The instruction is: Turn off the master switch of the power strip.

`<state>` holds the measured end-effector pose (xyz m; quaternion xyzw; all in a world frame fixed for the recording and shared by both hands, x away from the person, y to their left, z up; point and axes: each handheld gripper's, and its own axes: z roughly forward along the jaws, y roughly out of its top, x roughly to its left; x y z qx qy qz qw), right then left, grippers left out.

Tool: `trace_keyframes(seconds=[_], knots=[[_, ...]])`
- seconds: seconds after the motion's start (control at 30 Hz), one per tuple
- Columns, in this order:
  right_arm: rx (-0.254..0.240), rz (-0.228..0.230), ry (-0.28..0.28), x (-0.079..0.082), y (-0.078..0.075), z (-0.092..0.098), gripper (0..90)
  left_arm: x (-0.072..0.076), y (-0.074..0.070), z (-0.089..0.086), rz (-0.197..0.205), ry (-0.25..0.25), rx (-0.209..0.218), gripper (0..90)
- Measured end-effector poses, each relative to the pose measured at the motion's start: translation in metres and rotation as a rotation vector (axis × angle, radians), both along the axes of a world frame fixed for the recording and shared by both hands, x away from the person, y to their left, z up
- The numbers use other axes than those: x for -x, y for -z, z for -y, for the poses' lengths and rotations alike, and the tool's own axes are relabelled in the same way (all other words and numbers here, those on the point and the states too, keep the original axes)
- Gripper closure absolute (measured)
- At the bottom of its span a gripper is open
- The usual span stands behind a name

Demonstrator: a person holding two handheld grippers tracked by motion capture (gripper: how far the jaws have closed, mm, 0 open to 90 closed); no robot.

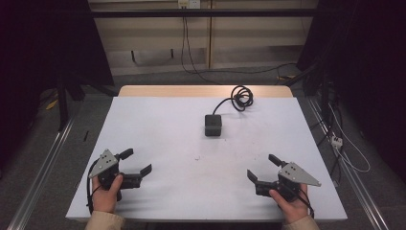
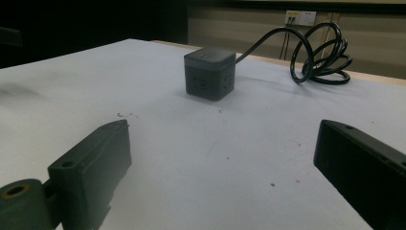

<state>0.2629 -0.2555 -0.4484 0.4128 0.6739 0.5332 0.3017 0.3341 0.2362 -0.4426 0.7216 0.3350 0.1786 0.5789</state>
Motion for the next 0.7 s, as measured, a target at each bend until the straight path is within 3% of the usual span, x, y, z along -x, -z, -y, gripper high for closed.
trace_keyframes(seconds=[0.7], knots=[[-0.004,-0.026,-0.016,-0.02,-0.006,-0.011,6.0,0.001,0.0,-0.001,-0.001,0.0,0.008,2.3]])
